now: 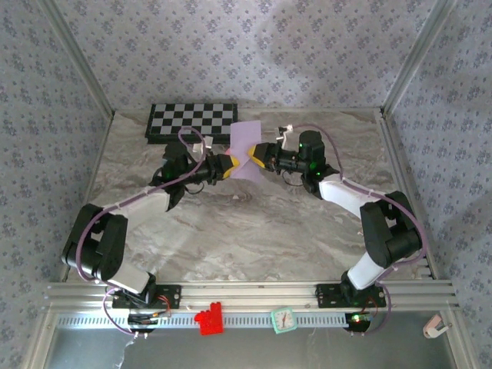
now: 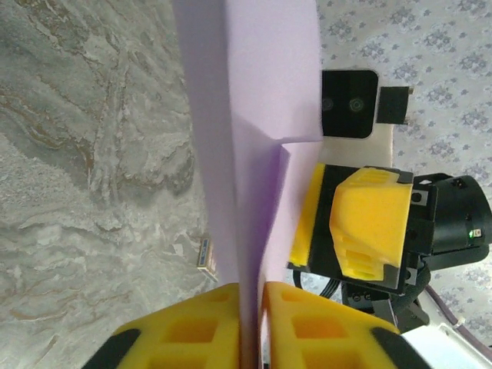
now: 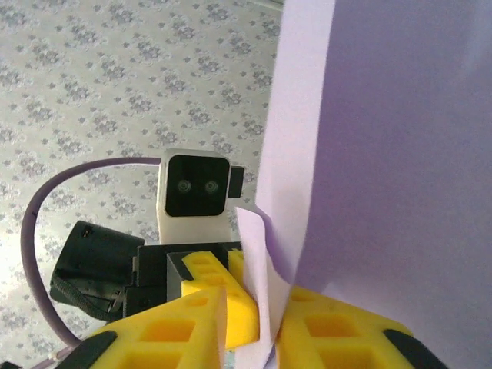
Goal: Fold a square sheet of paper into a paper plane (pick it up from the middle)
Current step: Turn over the paper at the center of the table.
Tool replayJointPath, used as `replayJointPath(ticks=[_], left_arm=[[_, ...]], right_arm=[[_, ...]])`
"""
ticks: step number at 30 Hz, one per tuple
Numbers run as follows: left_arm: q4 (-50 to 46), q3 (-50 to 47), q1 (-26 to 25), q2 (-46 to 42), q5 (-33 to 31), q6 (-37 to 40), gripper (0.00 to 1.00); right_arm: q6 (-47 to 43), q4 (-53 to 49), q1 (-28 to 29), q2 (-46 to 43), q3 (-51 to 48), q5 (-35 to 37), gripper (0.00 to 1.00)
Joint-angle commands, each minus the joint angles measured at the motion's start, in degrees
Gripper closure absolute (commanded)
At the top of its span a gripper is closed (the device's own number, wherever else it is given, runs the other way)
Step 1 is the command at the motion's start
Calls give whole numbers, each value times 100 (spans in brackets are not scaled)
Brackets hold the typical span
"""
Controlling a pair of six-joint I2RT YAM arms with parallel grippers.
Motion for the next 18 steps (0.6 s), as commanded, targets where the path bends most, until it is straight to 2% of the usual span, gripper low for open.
replayJointPath(ticks=[1,5,9,14,18], left_arm=[[-357,237,-32,25,-32,452,88],[-1535,385,14,-64,-304,1261,93],[-3599,878,13,-210,-1042,2577,93],[-6332,1954,-249,-160,-3059,4131,93],[-7754,2640,-560,70,-4735,4536,93]], right_arm=[[-286,-605,-177,-182,-155,199,68],[-882,-1762,-433,-554,-247,781,57],[-1568,-3036,-664,-984,-157,1463,47],[-2214,-4201,-828,-1416,-18,2406,36],[-2330,-4443,-939,-1655,-68,2751,34]])
